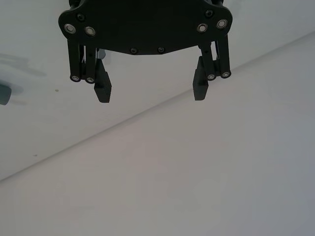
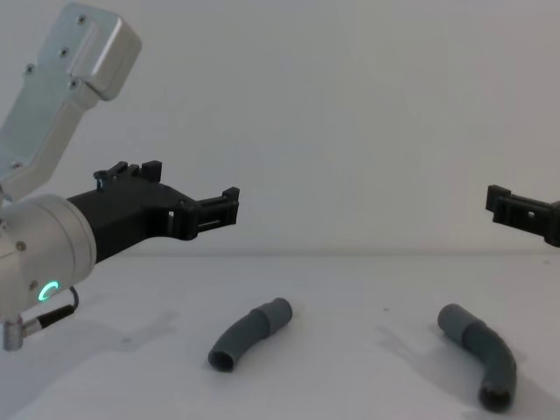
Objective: Use both hands to pick up one end of the pipe from the table, align the ends, and insert them.
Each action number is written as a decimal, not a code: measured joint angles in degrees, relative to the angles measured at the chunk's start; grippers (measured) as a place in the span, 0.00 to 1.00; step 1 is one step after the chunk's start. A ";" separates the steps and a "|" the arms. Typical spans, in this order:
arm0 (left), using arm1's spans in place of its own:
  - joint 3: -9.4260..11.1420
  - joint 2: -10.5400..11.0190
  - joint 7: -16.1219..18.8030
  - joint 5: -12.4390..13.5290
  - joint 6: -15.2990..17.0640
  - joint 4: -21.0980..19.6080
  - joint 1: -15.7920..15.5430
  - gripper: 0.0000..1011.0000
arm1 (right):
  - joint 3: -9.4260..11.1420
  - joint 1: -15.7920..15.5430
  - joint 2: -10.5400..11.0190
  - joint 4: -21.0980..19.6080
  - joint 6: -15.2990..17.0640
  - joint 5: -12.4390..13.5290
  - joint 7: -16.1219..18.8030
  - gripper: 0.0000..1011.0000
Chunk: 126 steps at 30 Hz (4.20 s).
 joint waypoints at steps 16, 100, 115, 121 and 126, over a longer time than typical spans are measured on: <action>0.00 0.00 0.00 0.00 0.00 0.00 0.00 0.99 | 0.00 0.00 0.00 0.00 0.00 0.00 0.00 0.99; -0.14 0.29 -1.24 -0.67 1.48 -0.30 -0.12 0.99 | 0.00 0.00 0.00 0.00 0.00 0.00 0.00 0.99; -0.16 3.13 -8.01 -4.35 13.66 -3.20 -1.88 0.99 | 0.00 0.00 0.00 0.00 0.00 0.00 0.00 0.99; 0.61 4.81 -11.71 -5.56 20.33 -4.22 -3.73 0.99 | 0.00 0.00 0.00 0.00 0.00 0.00 0.00 0.99; 1.53 5.76 -14.44 -6.17 24.90 -4.44 -5.53 0.99 | 0.00 0.00 0.00 0.00 0.00 0.00 0.00 0.99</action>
